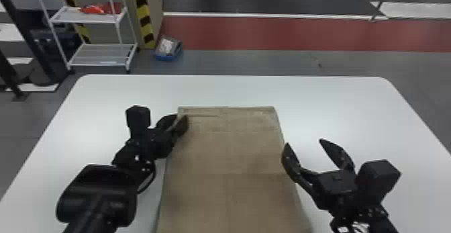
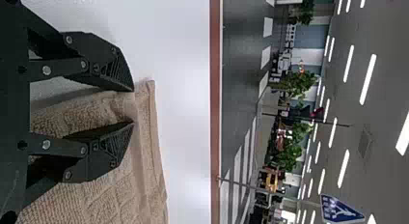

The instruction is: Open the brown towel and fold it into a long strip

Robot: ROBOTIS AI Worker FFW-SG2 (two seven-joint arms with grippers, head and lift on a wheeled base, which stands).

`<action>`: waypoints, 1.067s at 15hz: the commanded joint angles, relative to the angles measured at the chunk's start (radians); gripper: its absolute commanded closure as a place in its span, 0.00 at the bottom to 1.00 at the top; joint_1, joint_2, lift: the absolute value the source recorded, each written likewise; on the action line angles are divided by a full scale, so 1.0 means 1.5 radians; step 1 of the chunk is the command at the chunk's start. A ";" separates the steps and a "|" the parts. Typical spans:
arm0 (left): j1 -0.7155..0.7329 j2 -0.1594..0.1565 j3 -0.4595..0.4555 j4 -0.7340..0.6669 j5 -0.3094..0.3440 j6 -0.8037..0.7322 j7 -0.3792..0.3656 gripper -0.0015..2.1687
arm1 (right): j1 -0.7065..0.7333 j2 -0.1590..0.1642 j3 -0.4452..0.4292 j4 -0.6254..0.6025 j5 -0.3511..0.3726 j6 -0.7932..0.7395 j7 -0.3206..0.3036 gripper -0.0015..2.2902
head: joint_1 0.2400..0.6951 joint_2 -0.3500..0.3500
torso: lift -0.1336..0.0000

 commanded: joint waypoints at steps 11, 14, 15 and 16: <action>0.049 0.000 0.008 -0.074 0.000 0.005 0.019 0.51 | 0.010 -0.001 -0.006 -0.009 -0.010 0.011 0.000 0.06 | 1.00 0.44 | 0.08; 0.052 0.000 0.005 -0.077 0.000 0.005 0.021 0.40 | 0.014 -0.001 -0.008 -0.009 -0.010 0.013 0.000 0.06 | 1.00 0.44 | 0.08; 0.052 0.000 0.005 -0.077 0.000 0.005 0.022 0.40 | 0.014 -0.001 -0.010 -0.009 -0.010 0.013 0.000 0.06 | 1.00 0.44 | 0.08; 0.052 0.000 0.005 -0.080 0.000 0.005 0.022 0.40 | 0.014 -0.001 -0.010 -0.009 -0.010 0.013 0.000 0.06 | 1.00 0.44 | 0.08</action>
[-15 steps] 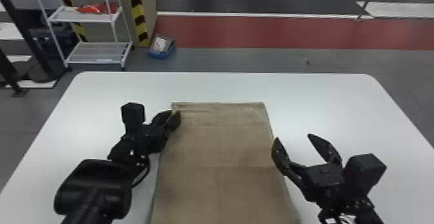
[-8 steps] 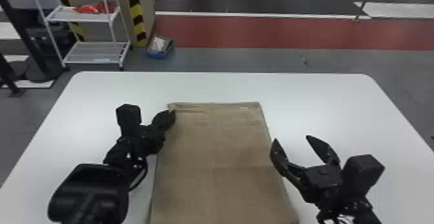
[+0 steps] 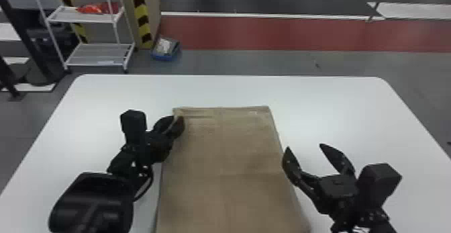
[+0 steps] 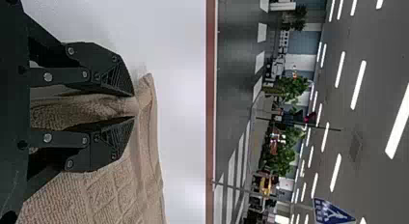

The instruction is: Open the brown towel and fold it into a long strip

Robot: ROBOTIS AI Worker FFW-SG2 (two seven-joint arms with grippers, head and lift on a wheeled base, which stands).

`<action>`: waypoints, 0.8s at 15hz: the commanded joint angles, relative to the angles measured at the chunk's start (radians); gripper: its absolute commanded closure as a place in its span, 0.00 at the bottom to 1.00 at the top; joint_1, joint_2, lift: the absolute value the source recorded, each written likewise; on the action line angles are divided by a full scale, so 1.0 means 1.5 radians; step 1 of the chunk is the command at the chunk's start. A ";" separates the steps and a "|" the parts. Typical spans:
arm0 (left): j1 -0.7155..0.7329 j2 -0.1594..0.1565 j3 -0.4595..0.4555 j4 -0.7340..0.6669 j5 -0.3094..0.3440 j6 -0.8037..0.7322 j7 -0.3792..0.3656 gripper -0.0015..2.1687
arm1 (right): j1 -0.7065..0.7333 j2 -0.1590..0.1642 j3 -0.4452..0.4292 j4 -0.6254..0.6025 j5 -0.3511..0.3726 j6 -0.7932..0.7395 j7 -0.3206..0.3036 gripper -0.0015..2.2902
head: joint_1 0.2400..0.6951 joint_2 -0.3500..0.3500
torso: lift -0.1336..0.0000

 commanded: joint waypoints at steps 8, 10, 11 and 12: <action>0.031 0.001 -0.001 -0.058 0.000 0.000 0.005 0.41 | -0.012 0.001 -0.009 0.004 -0.014 0.029 0.000 0.06 | 1.00 0.42 | 0.08; 0.038 0.000 -0.002 -0.075 -0.016 0.004 0.008 0.40 | -0.012 0.001 -0.009 0.004 -0.014 0.029 0.000 0.06 | 1.00 0.41 | 0.08; 0.038 -0.002 -0.003 -0.075 -0.027 0.018 0.015 0.40 | -0.012 0.001 -0.008 0.004 -0.014 0.031 0.000 0.06 | 1.00 0.41 | 0.08; 0.037 -0.002 -0.001 -0.075 -0.028 0.027 0.015 0.40 | -0.012 0.001 -0.008 0.004 -0.014 0.031 0.000 0.06 | 1.00 0.41 | 0.08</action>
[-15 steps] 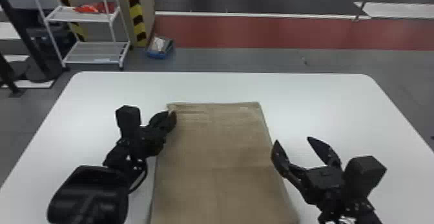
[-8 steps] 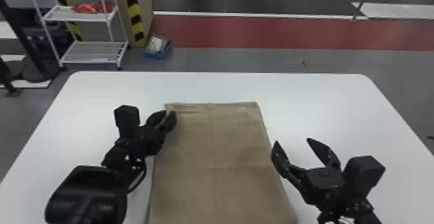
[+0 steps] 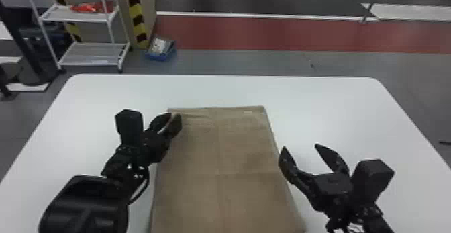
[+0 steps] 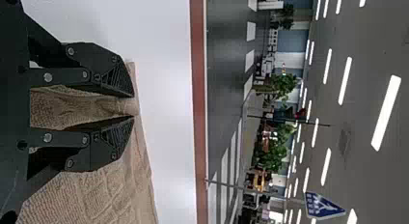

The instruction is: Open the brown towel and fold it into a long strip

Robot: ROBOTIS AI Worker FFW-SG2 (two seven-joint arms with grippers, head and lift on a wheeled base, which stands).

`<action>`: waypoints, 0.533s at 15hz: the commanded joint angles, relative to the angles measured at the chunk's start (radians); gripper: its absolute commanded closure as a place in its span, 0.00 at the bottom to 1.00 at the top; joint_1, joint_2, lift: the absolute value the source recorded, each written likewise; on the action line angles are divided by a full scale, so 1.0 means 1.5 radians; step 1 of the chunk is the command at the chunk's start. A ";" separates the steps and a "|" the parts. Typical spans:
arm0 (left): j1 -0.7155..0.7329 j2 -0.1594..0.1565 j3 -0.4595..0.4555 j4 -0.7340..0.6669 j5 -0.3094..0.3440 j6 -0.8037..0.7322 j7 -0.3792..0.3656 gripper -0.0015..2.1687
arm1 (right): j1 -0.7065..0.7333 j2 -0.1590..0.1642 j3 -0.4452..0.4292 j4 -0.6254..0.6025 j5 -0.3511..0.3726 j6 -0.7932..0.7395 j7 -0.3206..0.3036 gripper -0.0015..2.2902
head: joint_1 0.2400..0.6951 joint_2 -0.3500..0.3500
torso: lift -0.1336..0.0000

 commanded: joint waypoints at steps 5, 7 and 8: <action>-0.005 -0.001 0.000 0.004 -0.010 0.012 0.001 0.30 | 0.001 -0.001 0.000 -0.001 0.000 0.003 0.000 0.06 | 1.00 0.41 | 0.08; -0.005 0.000 0.000 0.004 -0.008 0.012 0.000 0.30 | 0.001 -0.001 0.000 -0.003 0.000 0.007 0.000 0.06 | 1.00 0.41 | 0.08; -0.004 0.000 0.000 0.001 -0.008 0.012 0.000 0.37 | 0.001 -0.001 0.000 -0.003 0.000 0.009 0.000 0.06 | 1.00 0.41 | 0.08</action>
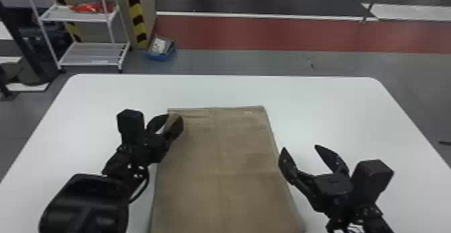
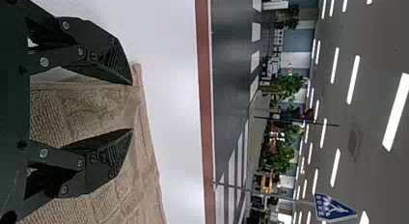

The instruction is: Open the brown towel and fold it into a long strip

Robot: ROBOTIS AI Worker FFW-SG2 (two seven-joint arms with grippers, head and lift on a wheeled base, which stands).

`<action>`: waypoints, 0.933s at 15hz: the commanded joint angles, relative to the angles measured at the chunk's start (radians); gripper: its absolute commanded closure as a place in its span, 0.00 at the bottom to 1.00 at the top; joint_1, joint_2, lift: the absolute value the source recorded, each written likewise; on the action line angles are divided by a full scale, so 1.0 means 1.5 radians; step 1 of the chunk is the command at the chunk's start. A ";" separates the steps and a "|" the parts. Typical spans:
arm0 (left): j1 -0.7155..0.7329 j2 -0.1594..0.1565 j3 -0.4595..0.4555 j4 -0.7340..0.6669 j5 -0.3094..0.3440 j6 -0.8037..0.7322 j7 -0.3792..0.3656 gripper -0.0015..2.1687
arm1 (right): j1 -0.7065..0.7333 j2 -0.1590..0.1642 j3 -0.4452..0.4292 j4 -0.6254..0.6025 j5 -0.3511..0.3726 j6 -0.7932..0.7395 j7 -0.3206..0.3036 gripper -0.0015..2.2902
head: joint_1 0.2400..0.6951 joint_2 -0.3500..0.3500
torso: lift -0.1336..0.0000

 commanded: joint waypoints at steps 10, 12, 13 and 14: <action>0.094 0.001 -0.012 -0.208 0.011 0.129 -0.001 0.67 | -0.002 0.001 -0.005 -0.001 -0.005 0.001 0.000 0.06 | 1.00 0.40 | 0.08; 0.113 -0.001 -0.035 -0.279 0.015 0.207 -0.001 0.67 | -0.001 0.001 -0.021 -0.006 -0.017 0.001 -0.001 0.06 | 1.00 0.38 | 0.08; 0.119 -0.002 -0.058 -0.310 0.016 0.250 0.000 0.67 | -0.001 0.001 -0.033 -0.008 -0.024 -0.001 -0.006 0.06 | 1.00 0.36 | 0.08; 0.121 -0.002 -0.086 -0.335 0.015 0.288 0.007 0.67 | 0.001 0.001 -0.043 -0.010 -0.037 -0.003 -0.012 0.06 | 1.00 0.30 | 0.08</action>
